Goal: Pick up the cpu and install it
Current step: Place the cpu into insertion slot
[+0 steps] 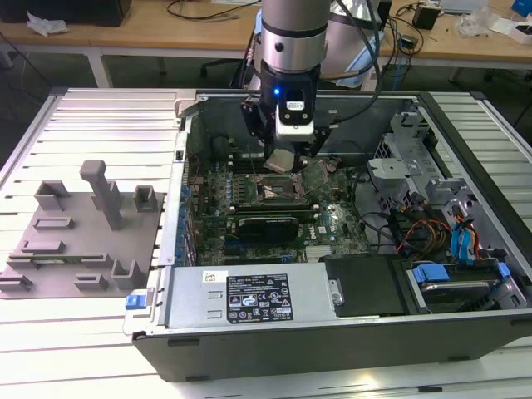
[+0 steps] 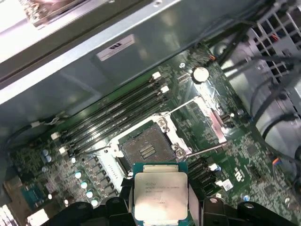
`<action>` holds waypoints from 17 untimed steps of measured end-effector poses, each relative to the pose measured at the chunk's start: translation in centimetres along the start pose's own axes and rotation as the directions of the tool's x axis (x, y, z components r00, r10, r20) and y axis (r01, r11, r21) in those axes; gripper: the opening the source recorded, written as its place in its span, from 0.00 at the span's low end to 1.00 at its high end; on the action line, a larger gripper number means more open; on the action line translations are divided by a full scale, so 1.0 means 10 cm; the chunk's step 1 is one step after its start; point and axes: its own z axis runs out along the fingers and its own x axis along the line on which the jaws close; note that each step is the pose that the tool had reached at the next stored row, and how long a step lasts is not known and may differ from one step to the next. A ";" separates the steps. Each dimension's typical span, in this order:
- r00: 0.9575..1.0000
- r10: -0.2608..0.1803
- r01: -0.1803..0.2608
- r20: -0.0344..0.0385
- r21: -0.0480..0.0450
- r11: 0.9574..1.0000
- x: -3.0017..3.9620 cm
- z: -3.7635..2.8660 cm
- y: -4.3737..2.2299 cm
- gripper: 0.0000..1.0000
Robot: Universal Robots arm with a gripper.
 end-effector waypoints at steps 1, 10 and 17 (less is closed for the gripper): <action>1.000 0.017 -0.017 0.001 0.000 1.000 0.000 0.001 0.000 0.55; 0.982 0.189 -0.189 0.009 0.003 0.982 0.000 0.010 0.000 0.55; 0.940 0.340 -0.340 0.016 0.005 0.940 0.000 0.022 -0.001 0.55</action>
